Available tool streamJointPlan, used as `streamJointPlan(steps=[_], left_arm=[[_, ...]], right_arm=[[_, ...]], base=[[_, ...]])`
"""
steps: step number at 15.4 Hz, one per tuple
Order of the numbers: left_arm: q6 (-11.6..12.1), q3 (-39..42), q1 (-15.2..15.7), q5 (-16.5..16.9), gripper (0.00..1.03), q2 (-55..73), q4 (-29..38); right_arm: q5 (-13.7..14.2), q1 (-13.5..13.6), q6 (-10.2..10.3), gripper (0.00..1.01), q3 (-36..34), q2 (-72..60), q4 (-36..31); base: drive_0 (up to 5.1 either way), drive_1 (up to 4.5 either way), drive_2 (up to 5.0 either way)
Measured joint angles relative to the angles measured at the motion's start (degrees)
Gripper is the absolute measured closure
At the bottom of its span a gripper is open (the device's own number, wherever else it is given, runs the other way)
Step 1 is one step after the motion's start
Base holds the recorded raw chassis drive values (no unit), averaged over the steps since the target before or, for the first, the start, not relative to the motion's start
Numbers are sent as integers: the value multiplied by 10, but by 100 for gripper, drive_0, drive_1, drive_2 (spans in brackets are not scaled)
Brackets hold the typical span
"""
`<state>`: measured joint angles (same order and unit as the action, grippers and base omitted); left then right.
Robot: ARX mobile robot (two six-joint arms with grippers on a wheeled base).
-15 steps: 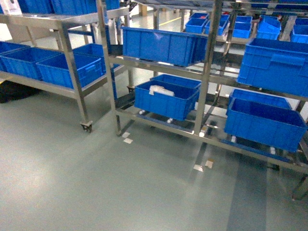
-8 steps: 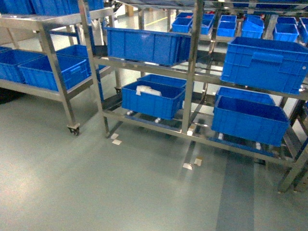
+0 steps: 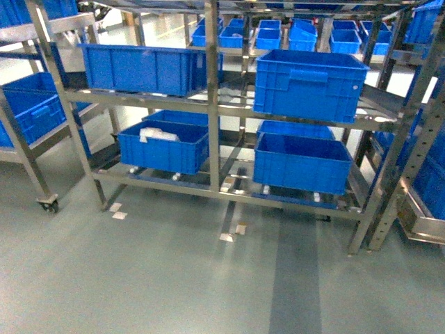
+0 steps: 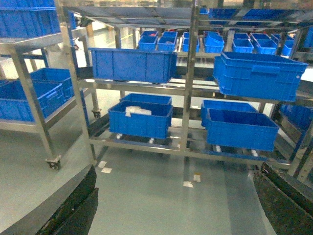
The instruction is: Pick red block from blue box to shelf
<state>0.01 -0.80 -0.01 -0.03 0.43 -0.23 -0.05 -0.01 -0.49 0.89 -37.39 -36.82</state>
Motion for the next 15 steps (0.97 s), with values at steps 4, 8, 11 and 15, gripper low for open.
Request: streamJointPlan(steps=[4, 8, 11, 15], left_arm=[[0, 0, 0, 0, 5, 0, 0], [0, 0, 0, 0, 5, 0, 0], [0, 0, 0, 0, 5, 0, -1], [0, 0, 0, 0, 5, 0, 0]], right_arm=[[1, 0, 0, 73, 0, 0, 0], [0, 0, 0, 73, 0, 0, 0], [0, 0, 0, 73, 0, 3, 0], [0, 0, 0, 73, 0, 0, 1]], base=[[-112, -112, -112], [0, 0, 0], [3, 424, -418], [-1, 431, -432]])
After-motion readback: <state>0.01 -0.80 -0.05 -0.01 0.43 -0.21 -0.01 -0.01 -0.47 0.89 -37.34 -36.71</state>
